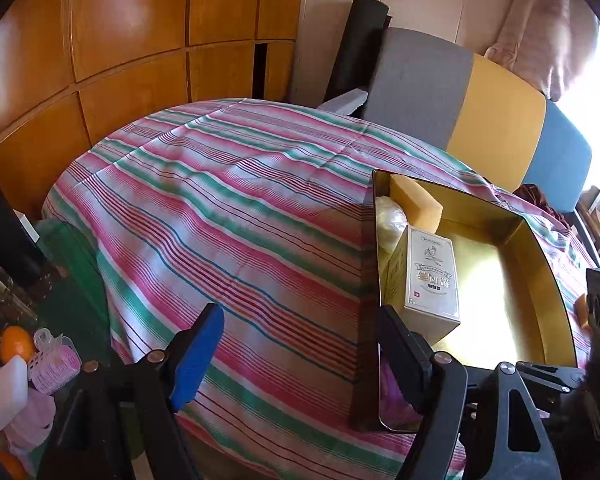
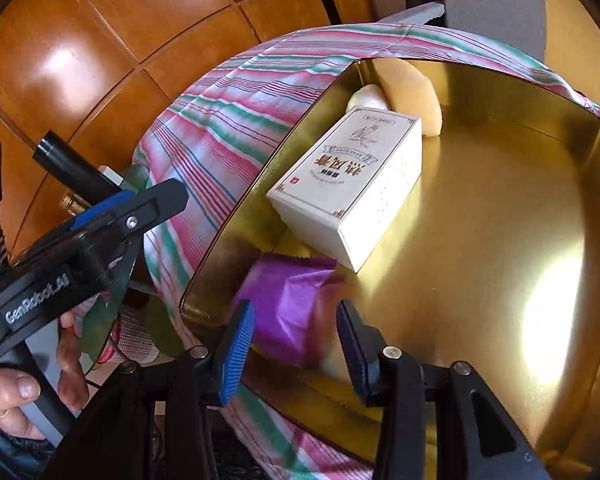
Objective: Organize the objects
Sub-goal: 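Lower the purple packet into the gold tray and open the right tool, then reach the left tool to the pile and grasp another plastic-wrapped bundle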
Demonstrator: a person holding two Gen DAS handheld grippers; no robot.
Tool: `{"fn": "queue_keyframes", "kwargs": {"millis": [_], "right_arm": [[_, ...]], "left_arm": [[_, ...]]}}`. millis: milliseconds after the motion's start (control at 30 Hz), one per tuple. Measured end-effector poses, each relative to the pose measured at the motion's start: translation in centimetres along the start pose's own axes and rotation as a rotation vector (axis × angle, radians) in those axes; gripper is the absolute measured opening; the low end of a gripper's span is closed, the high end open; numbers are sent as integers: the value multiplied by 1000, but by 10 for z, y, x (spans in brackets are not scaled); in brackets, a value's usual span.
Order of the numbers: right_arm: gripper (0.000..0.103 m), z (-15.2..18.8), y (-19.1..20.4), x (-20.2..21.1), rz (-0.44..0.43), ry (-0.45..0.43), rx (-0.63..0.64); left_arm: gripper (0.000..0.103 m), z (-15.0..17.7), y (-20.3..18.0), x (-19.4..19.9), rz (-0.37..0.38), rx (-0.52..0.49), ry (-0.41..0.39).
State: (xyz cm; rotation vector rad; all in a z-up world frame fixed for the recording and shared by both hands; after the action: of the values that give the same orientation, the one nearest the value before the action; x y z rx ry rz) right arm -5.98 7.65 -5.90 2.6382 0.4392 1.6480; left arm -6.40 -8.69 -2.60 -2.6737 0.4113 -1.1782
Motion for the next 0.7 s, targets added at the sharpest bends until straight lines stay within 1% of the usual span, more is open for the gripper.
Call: {"fn": "queue_keyframes", "kwargs": {"millis": [100,233,367,533,700], "right_arm": [[43,5,-6,10,11,-26,-16],[44,11,-15,31,61,-86,-34],[46,17,-28,56,122,-142,-53],[46,24,-44,80,201,-195,-76],[46,36,-72,100,248,-222,-134]], "left_arm": [[78,1,-4,2,-4,-20,-7],[78,2,-15,5,-10,-64,-22],[78,4,-29,9,-10,-113,-36],[78,8,-49,12,14,-163,-37],[78,14,-72,12,44,-221,-27]]}}
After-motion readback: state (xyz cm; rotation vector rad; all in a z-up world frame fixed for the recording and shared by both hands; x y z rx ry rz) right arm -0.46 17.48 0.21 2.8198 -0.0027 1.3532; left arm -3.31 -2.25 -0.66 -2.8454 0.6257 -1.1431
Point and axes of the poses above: each gripper's, at about its wrist camera, not at the fingertips, and x roughly against the way its jaws point, y to its left, z to its underside, the point moved 1 cm from there along -x, roughly the way its jaws point, and after that the axes turned 14 degrees about z, right-handed, at the moved point
